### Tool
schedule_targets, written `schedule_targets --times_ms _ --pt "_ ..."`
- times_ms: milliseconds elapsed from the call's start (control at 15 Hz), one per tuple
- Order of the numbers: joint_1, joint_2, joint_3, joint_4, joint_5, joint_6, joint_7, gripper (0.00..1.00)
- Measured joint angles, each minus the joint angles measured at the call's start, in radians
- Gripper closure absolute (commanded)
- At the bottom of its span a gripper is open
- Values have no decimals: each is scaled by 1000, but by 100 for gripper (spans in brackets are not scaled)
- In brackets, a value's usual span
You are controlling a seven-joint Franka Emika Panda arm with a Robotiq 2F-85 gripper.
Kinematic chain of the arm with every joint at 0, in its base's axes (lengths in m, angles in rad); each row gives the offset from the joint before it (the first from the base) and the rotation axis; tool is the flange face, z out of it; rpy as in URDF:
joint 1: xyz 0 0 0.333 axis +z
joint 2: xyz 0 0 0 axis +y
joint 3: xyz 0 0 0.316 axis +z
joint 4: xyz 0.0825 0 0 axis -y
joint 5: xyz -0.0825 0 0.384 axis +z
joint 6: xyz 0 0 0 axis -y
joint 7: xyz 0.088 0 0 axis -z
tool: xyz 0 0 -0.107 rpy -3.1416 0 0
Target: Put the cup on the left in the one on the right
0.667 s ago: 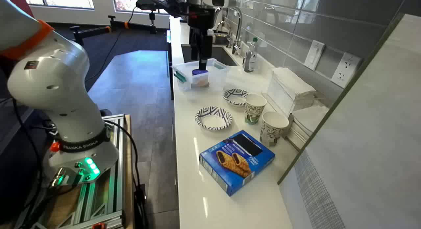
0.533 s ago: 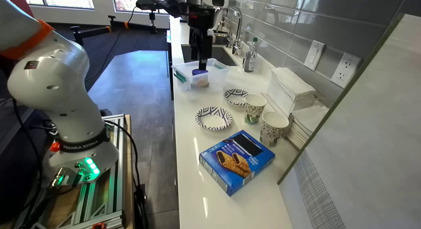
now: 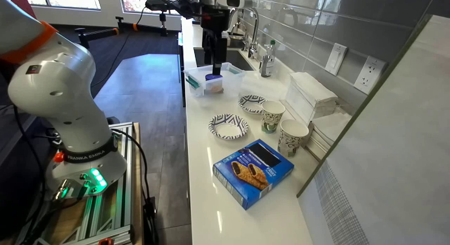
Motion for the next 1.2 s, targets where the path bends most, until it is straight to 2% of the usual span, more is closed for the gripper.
schedule_targets --times_ms 667,933,1200 --pt "-1 1 0 0 0 5 6 0" --pt "-21 61 3 1 -5 128 73 0" --pt "-33 196 3 16 -8 303 84 0"
